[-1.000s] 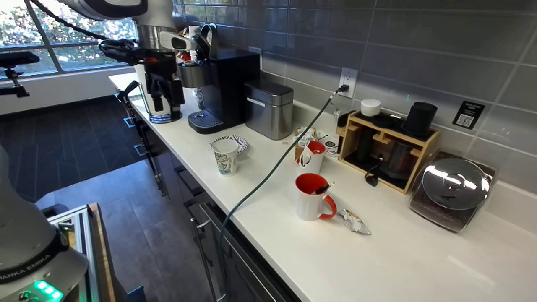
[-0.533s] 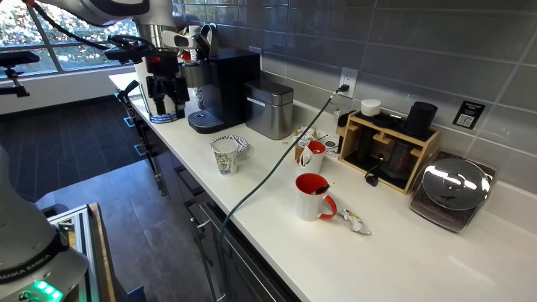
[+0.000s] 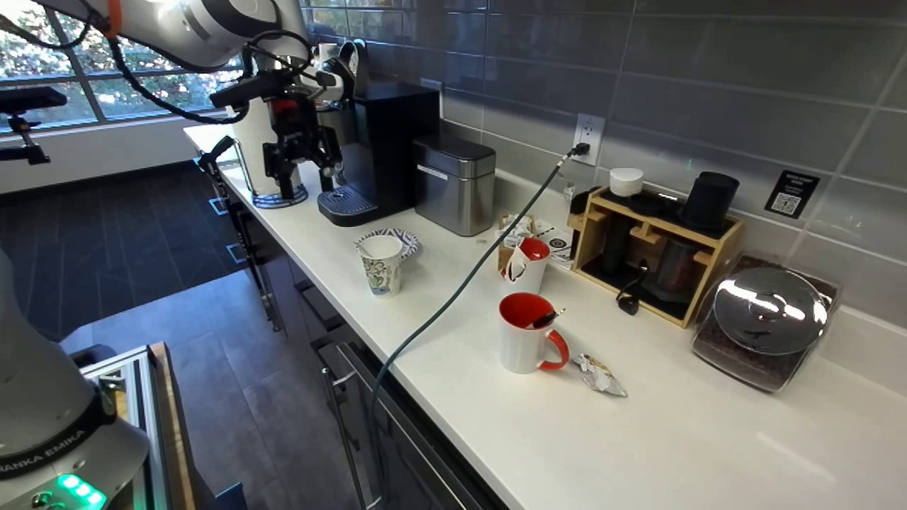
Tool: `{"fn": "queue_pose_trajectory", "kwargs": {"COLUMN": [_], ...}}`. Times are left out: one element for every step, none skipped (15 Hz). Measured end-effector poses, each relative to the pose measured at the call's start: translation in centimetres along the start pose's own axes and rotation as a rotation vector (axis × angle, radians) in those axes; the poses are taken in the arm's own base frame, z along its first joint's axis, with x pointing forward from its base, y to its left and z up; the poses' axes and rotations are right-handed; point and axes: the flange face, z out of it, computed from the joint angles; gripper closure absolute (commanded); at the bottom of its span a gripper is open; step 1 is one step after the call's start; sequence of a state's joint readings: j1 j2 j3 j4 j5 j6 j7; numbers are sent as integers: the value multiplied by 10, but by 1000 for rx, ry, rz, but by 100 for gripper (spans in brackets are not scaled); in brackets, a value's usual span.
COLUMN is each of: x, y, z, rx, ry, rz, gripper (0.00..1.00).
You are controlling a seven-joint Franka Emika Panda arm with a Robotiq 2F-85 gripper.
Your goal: Move the straw to the right cup
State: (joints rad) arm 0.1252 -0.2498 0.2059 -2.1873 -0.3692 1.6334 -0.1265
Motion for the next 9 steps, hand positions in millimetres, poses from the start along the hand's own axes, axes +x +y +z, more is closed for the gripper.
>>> {"fn": "queue_pose_trajectory", "kwargs": {"x": [9, 16, 18, 18, 17, 16, 17, 19, 25], "y": [4, 7, 8, 8, 8, 8, 8, 8, 8], "z": [4, 9, 11, 11, 8, 6, 6, 8, 12], "rx": [-1, 7, 11, 10, 7, 6, 6, 9, 15], "ry": [-38, -52, -57, -56, -50, -45, -46, -51, -60], "rz": [-6, -7, -7, -8, -7, -6, -9, -16, -28], "gripper": [0, 0, 0, 0, 0, 0, 0, 0, 0]}}
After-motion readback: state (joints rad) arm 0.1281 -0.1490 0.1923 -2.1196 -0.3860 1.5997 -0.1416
